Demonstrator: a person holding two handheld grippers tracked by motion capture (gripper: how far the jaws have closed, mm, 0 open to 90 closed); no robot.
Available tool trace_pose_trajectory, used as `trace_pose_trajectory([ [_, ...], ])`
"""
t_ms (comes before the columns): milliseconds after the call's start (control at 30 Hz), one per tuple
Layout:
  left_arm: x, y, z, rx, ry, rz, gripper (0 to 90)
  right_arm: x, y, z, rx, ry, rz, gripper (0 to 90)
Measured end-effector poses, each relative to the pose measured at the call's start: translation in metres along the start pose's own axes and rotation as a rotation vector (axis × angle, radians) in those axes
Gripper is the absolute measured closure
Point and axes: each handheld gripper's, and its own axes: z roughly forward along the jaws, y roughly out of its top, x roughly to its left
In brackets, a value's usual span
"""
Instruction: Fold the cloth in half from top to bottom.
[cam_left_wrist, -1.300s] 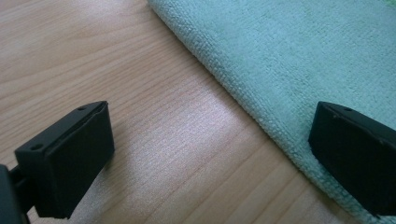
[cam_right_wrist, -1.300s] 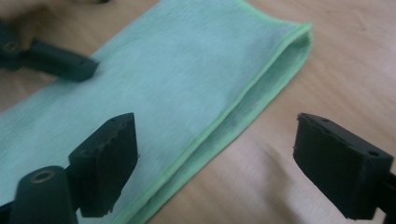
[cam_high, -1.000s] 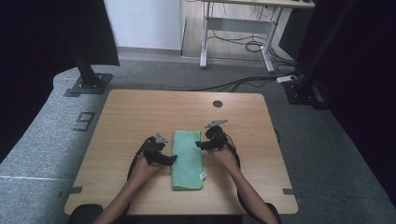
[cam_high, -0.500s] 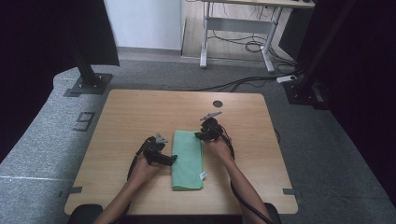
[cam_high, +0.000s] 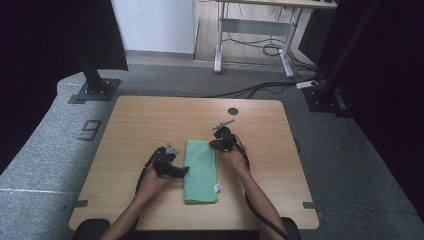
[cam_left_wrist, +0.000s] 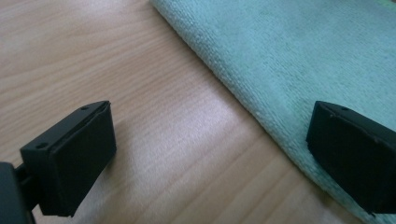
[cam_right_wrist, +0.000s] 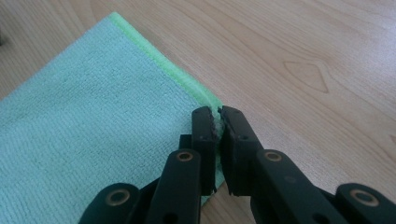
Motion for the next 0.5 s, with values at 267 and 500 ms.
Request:
trace_pose_trajectory([
  [267,-0.003,-0.003,-0.001,-0.002,0.005,0.009,1.8,0.001,0.001,0.0,0.008,-0.009,-0.022,84.7],
  [500,-0.004,-0.003,-0.001,-0.006,0.011,0.004,1.6,0.005,0.004,-0.016,-0.027,-0.015,-0.057,85.8],
])
